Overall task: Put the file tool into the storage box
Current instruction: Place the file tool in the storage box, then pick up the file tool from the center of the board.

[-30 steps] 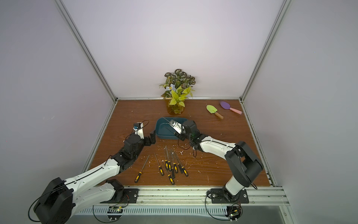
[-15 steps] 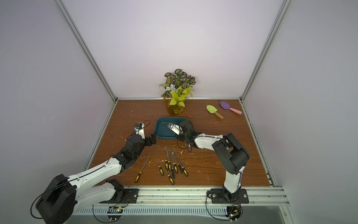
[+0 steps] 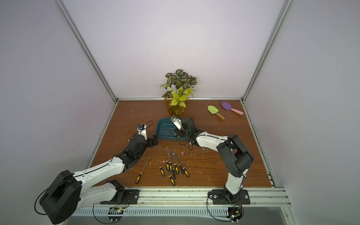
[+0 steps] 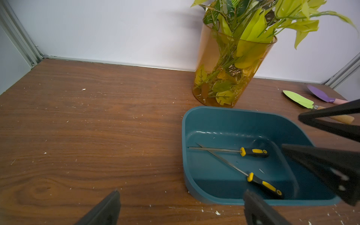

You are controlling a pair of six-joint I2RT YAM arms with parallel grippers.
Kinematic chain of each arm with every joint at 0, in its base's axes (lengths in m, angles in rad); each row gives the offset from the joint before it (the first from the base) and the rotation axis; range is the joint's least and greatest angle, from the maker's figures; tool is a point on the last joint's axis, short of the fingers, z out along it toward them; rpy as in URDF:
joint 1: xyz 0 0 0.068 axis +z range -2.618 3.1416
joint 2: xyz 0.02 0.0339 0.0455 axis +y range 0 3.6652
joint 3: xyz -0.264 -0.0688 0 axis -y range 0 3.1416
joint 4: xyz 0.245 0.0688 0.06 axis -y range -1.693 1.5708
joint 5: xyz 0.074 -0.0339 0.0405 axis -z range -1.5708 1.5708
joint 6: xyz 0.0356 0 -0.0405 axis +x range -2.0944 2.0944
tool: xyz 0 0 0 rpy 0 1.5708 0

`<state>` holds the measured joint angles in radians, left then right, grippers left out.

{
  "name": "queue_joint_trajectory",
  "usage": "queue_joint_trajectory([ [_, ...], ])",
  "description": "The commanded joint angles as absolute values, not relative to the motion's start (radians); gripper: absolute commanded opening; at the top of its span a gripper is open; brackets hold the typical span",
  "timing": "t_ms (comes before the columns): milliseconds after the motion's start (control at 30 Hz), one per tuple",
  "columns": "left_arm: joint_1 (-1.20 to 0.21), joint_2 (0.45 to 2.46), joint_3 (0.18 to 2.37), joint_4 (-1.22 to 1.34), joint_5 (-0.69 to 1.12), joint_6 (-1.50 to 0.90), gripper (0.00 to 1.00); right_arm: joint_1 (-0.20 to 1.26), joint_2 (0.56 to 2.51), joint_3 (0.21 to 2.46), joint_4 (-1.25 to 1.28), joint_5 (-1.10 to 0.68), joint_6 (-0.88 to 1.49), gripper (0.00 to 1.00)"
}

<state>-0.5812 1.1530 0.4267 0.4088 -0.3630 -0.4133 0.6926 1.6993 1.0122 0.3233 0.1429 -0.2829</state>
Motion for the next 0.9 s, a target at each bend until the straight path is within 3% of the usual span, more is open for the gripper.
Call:
queue_joint_trajectory([
  [0,-0.564,1.165,0.434,0.430,-0.349,-0.423,1.00,0.694,1.552,0.962,0.327,0.146,-0.106,0.64],
  [300,-0.528,1.222,0.438,0.435,-0.323,-0.438,0.99,0.696,1.168,0.624,0.303,0.159,0.270,0.64],
  [467,-0.529,1.280,0.465,0.425,-0.287,-0.452,0.99,0.697,0.992,0.503,0.224,0.123,0.347,0.63],
  [667,-0.528,1.283,0.474,0.418,-0.247,-0.442,1.00,0.734,0.936,0.476,0.038,0.127,0.406,0.57],
  [867,-0.528,1.270,0.468,0.422,-0.265,-0.418,0.99,0.887,0.944,0.431,0.022,0.186,0.449,0.56],
])
